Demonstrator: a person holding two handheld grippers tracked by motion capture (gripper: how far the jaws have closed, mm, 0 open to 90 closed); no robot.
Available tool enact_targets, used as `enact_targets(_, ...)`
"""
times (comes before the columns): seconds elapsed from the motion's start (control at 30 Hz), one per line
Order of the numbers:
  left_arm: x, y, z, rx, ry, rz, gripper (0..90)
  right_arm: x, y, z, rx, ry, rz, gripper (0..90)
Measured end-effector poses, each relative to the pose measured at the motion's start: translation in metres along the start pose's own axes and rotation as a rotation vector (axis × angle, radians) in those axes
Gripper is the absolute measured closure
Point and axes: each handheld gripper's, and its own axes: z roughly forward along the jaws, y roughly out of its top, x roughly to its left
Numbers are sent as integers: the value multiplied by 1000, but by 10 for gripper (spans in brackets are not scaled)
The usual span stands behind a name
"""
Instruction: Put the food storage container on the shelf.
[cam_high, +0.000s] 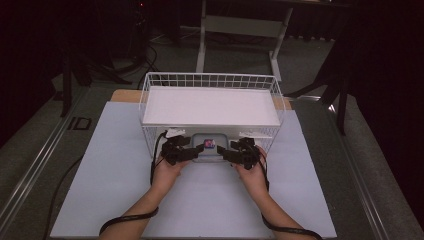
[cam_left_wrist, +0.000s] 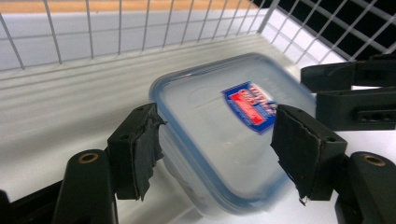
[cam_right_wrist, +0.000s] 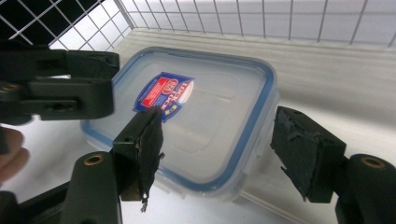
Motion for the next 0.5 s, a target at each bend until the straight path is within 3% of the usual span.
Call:
enact_targets(0.03,0,0,-3,5,-20,-6,334,1,0,-2,-6,-1,-16,335)
enact_targets(0.07,1,0,-6,8,-19,34,334,3,0,-4,-6,-4,-27,335)
enact_targets(0.13,-2,-2,-14,3,-33,14,334,6,-1,-7,-6,-11,-41,335)
enact_targets(0.3,-3,-7,-34,1,-35,52,334,18,-1,-15,-7,12,-51,335)
enact_targets(0.5,-7,-16,-57,-10,-47,66,333,35,-9,-18,9,42,-89,344)
